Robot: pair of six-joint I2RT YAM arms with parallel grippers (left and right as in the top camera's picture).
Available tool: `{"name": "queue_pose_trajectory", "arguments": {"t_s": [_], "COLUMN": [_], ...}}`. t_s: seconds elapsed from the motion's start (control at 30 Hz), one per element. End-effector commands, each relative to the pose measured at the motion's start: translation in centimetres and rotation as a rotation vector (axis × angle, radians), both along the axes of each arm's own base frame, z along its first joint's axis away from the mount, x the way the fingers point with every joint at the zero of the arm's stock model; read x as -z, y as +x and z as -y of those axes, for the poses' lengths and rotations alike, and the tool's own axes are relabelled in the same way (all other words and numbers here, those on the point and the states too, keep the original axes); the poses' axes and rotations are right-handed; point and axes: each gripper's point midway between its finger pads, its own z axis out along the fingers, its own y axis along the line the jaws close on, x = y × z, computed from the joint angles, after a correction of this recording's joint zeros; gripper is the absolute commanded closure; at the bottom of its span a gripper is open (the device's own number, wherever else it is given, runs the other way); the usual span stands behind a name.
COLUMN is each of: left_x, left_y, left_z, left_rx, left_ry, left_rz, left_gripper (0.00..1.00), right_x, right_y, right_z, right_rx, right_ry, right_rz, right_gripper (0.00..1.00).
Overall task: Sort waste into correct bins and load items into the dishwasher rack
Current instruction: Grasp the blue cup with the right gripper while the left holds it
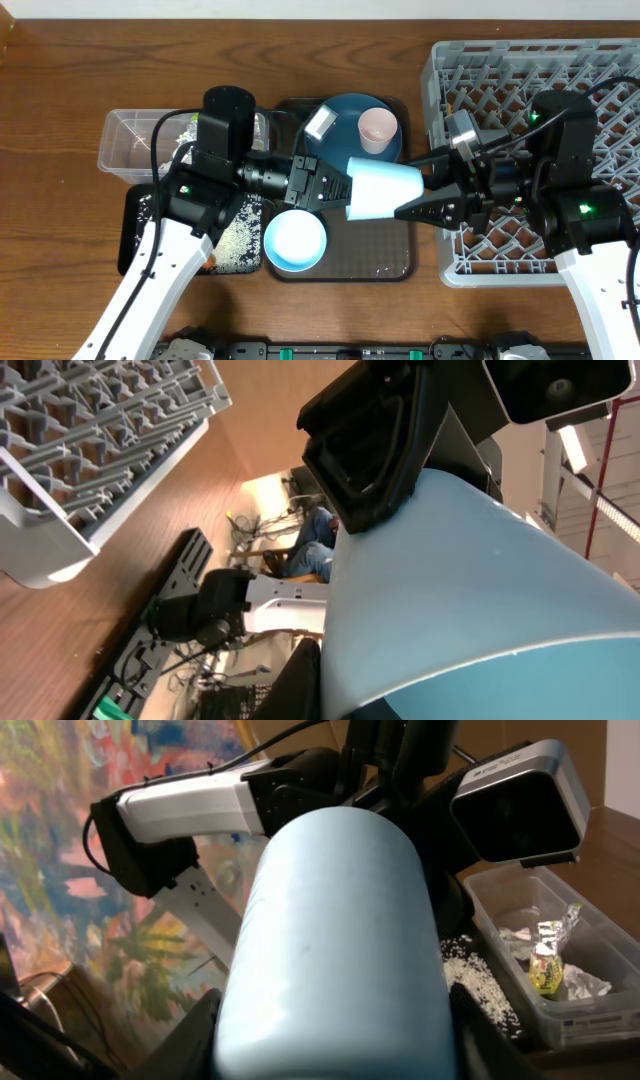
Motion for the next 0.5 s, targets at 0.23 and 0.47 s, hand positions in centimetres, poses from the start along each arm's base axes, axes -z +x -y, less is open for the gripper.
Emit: {"name": "queue_pose_trajectory", "arguments": {"t_s": [0.23, 0.47], "left_x": [-0.4, -0.4], "left_y": [0.4, 0.4], "left_z": [0.3, 0.3], "left_rx": [-0.033, -0.035], "left_ry": [0.013, 0.014], "left_rz": [0.029, 0.026], "left_gripper": [0.69, 0.81], "right_x": [-0.1, -0.2], "right_y": [0.0, 0.0], "right_z": [-0.3, -0.3], "right_rx": [-0.003, -0.003], "right_ry": [-0.002, -0.002], "right_rz": [0.039, 0.043], "right_gripper": [0.57, 0.32]}}
